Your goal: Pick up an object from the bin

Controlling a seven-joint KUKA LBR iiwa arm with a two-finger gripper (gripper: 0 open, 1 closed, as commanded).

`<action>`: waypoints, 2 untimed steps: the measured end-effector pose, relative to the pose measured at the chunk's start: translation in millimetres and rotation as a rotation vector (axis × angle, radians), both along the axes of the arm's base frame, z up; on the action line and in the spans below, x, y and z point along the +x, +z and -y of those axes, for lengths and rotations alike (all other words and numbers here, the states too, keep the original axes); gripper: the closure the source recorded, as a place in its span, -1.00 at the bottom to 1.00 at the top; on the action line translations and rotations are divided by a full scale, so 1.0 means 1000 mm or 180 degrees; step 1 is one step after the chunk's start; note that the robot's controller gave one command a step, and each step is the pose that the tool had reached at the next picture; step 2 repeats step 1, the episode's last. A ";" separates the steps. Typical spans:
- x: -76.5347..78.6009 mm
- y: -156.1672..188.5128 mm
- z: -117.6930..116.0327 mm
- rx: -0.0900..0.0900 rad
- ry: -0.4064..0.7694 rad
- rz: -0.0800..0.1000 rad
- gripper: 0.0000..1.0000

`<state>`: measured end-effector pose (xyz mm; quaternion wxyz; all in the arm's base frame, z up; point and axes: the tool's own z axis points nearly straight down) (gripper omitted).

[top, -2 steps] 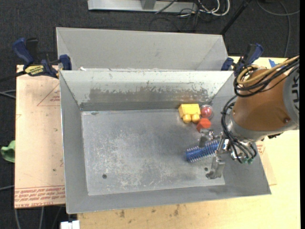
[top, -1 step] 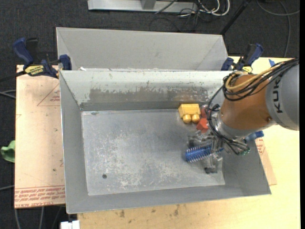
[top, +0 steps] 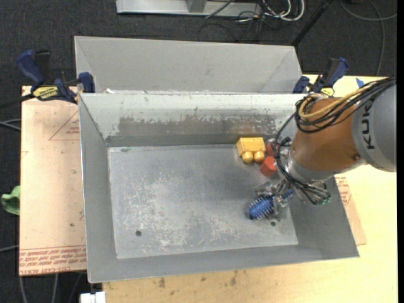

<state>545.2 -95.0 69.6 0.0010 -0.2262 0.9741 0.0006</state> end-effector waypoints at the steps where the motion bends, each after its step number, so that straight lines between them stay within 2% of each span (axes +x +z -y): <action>1: 0.004 0.191 0.013 -0.0009 -0.0040 0.0028 1.00; 2: 0.004 0.191 0.013 -0.0009 -0.0040 0.0028 1.00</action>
Offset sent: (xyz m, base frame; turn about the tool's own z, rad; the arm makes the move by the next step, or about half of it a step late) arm 0.0015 -0.0128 0.1867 0.0094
